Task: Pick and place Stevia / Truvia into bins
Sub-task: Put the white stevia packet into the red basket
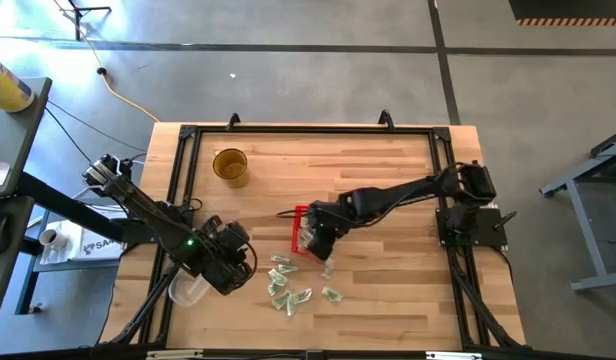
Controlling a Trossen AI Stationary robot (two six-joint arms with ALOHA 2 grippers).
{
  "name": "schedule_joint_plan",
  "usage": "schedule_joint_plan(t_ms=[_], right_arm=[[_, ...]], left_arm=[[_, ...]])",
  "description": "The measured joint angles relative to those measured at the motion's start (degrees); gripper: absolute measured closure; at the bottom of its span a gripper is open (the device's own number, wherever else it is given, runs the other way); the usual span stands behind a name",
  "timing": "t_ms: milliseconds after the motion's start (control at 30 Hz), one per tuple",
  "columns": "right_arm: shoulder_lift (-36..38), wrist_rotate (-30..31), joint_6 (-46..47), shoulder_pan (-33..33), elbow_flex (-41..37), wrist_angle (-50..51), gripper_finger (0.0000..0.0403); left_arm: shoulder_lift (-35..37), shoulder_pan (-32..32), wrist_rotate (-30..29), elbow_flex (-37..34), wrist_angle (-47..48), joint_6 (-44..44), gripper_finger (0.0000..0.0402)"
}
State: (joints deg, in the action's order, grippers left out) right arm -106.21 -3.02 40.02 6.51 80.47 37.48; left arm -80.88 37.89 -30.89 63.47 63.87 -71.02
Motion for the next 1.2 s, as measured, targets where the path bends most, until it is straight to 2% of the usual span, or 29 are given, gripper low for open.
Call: schedule_joint_plan(t_ms=[167, 300, 467, 600, 833, 1100, 1200], right_arm=[[2.2, 1.0, -8.7, 4.3, 0.0, -2.5, 0.0184], [2.6, 4.5, -18.3, 11.4, 0.1, 1.9, 0.0152], [-0.4, 2.1, -32.9, 18.2, 0.0, 3.0, 0.0149], [-3.9, 0.6, -41.1, 20.4, 0.0, -0.7, 0.0149], [-8.1, 1.6, -48.9, 16.7, 0.0, -6.2, 0.0149], [-11.2, -1.1, -52.2, 12.0, 0.0, -3.0, 0.0150], [-12.1, -1.7, -52.3, 11.8, 0.1, -0.9, 0.0163]], left_arm=[[0.0, 0.0, 3.5, -2.5, -2.8, -0.4, 0.0229], [0.0, 0.0, 3.6, -3.9, -5.7, -0.4, 0.0229], [0.0, 0.0, 2.5, -4.4, -7.8, 0.8, 0.0229], [0.0, 0.0, 1.8, -4.4, -7.9, 1.8, 0.0229], [0.0, 0.0, 1.6, -4.4, -7.0, 1.9, 0.0229], [0.0, 0.0, 1.8, -4.4, -6.7, 1.8, 0.0229], [0.0, 0.0, 1.9, -4.4, -6.6, 1.8, 0.0229]])
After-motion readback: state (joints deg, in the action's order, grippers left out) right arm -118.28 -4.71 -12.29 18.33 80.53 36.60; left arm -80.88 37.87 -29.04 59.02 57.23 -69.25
